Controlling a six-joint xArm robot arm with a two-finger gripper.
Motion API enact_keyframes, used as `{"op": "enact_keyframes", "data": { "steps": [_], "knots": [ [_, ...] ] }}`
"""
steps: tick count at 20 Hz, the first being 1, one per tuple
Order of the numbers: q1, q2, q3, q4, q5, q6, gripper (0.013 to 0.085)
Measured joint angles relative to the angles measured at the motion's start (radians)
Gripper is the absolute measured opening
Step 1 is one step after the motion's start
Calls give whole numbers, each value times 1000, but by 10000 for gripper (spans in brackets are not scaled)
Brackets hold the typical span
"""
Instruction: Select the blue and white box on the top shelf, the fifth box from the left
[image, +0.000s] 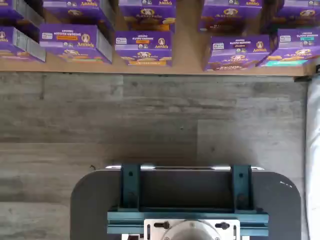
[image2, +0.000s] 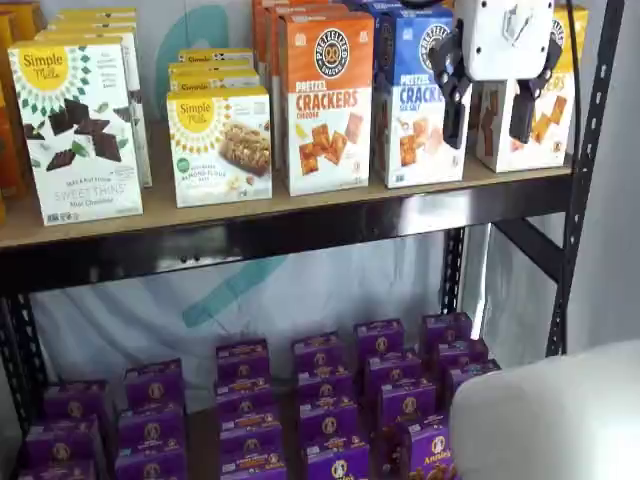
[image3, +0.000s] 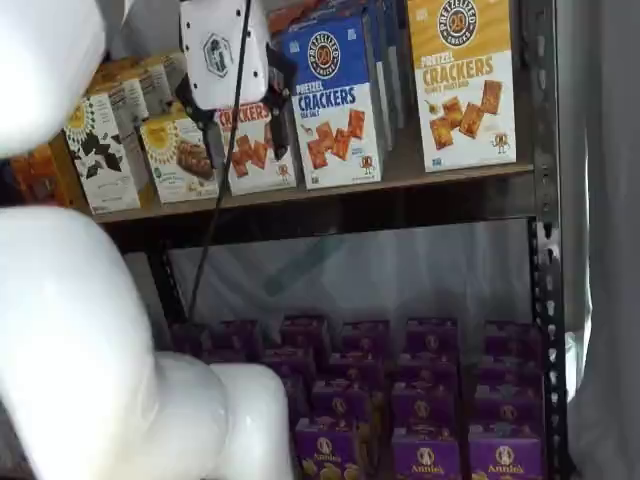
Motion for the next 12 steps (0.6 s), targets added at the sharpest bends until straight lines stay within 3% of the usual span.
{"op": "enact_keyframes", "data": {
  "steps": [1, 2, 4, 12],
  "knots": [
    [-9, -1, 1, 10, -2, -5, 850],
    [-47, -7, 7, 49, -8, -23, 850],
    [-66, -10, 10, 74, -14, -35, 850],
    [-47, -11, 19, 41, -78, -34, 850]
  ]
}}
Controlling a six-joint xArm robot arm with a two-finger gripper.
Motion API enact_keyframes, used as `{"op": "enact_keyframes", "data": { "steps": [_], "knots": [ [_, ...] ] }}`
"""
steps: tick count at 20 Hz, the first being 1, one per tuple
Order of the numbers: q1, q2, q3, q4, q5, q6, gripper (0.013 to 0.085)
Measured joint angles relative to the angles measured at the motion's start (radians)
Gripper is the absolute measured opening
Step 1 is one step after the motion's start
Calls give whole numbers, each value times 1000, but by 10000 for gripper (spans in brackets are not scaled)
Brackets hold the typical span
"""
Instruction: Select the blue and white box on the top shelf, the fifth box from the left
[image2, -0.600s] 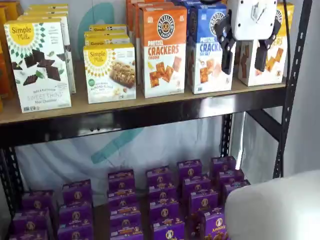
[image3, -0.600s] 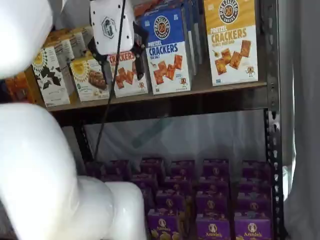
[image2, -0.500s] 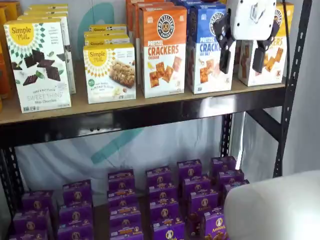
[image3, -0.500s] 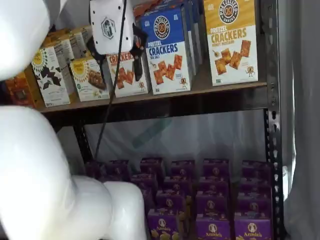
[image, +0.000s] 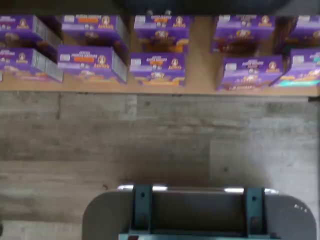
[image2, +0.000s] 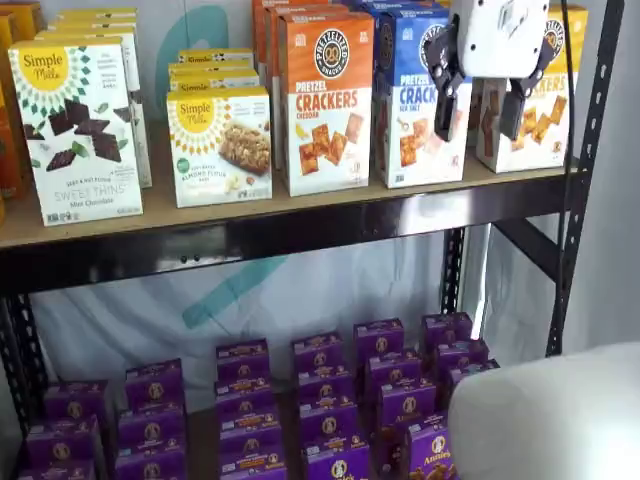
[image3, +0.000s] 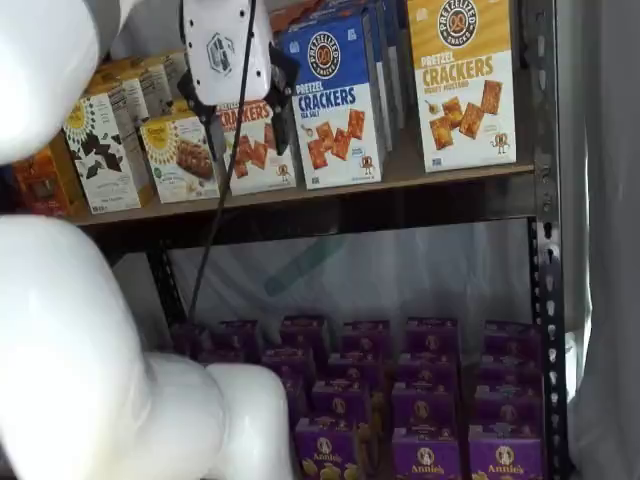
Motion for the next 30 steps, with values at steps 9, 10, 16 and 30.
{"op": "enact_keyframes", "data": {
  "steps": [9, 10, 16, 30],
  "knots": [
    [-25, 109, -72, -68, -171, -45, 850],
    [-32, 123, -84, -67, -185, -52, 850],
    [-64, 207, -162, -43, -236, -80, 850],
    [-66, 262, -206, -31, -289, -81, 850]
  ]
}}
